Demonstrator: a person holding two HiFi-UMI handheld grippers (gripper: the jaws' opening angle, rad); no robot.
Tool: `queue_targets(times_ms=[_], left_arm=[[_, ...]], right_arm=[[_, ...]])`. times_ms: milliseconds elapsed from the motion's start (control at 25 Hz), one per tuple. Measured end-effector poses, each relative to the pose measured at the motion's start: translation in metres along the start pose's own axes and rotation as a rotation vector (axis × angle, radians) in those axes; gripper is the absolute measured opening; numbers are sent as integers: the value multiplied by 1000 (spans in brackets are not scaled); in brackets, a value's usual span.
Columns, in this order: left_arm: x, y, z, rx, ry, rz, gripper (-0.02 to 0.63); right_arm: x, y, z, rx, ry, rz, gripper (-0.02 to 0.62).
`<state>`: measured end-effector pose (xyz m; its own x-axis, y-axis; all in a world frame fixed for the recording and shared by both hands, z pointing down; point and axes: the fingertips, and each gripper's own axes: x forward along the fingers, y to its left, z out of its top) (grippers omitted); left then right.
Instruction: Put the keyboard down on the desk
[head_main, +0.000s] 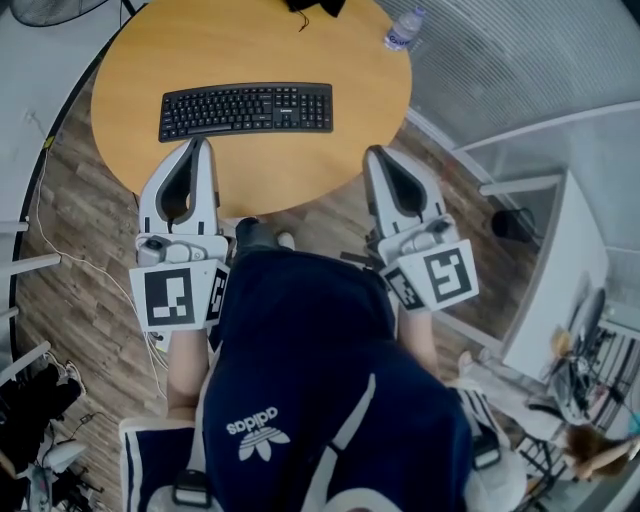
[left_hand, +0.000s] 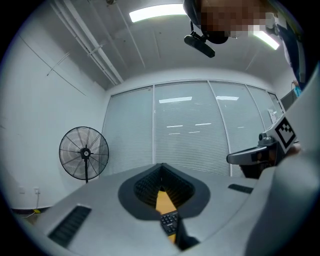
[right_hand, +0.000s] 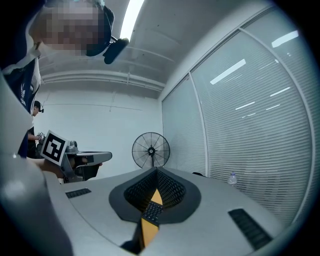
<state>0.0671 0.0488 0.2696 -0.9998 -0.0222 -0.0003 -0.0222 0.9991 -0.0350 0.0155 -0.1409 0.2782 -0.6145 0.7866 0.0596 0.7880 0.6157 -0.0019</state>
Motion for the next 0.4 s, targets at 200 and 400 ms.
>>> queue_targets(times_ms=[200, 400], left_arm=[[-2, -1, -5, 5, 11, -5, 3], [-4, 4, -8, -3, 8, 8, 3]], right_arm=[[-4, 3, -1, -3, 3, -2, 3], [-3, 2, -7, 0, 6, 0, 3]])
